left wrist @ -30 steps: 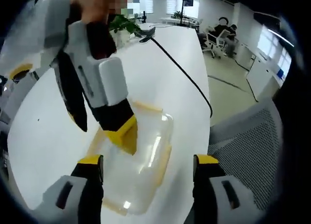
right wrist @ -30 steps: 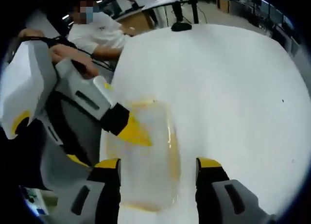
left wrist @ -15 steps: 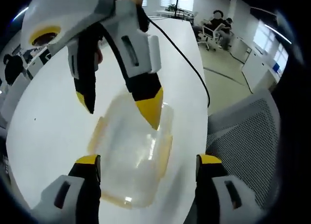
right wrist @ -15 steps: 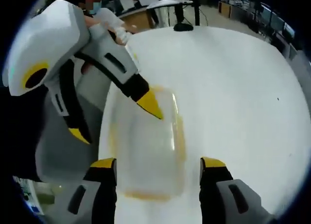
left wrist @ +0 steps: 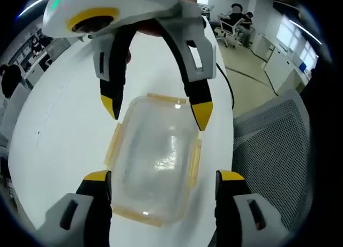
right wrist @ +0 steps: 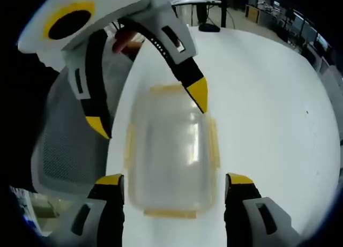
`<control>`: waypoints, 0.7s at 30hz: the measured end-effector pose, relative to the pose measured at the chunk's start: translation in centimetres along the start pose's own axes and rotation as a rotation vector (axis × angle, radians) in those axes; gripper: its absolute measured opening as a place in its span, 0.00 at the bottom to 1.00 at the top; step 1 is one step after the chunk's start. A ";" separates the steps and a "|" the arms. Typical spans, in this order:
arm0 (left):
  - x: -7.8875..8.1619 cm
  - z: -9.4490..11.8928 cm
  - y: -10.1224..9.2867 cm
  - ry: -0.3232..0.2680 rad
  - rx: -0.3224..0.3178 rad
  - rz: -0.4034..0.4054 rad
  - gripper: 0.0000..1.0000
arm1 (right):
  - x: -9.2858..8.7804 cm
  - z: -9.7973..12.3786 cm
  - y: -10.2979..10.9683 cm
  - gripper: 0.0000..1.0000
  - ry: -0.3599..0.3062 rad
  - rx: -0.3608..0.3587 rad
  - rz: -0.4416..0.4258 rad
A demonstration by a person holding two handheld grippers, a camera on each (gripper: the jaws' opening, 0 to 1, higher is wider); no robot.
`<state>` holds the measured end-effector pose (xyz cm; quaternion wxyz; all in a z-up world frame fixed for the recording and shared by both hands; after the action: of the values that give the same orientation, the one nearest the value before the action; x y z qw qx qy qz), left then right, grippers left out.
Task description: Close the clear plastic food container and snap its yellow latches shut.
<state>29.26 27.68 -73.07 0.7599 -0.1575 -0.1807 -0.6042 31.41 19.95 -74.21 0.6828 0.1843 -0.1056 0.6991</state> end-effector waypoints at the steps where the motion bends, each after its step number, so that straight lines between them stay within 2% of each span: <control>1: 0.1 0.1 0.2 -0.003 0.012 -0.015 0.81 | -0.1 0.0 0.1 0.78 0.003 -0.002 0.004; 4: 0.1 0.4 0.5 -0.002 0.014 -0.018 0.81 | -0.2 0.0 0.2 0.79 0.004 -0.011 0.015; 8: -0.6 0.1 0.8 0.033 0.015 -0.028 0.82 | -0.3 -0.2 0.2 0.81 0.004 -0.019 0.018; 16: -0.8 -0.5 0.9 0.060 -0.013 -0.054 0.83 | -0.5 -0.6 0.7 0.83 0.018 -0.040 0.053; 21: -1.0 -0.8 1.1 0.088 -0.009 -0.106 0.82 | -0.7 -0.8 0.7 0.82 0.036 -0.052 0.061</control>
<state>30.24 28.41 -74.26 0.7333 -0.1242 -0.1525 -0.6508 30.66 19.56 -75.12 0.6673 0.1506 -0.1171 0.7199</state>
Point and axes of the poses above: the point that each gripper's makers call its tool centre point, and the gripper's own axes: z roughly backward along the fingers, y roughly to its left, x roughly out of its top, the point moved 4 cm from there along z, roughly backward along the fingers, and after that the axes turned 5 degrees about z, right-handed, at the moved point
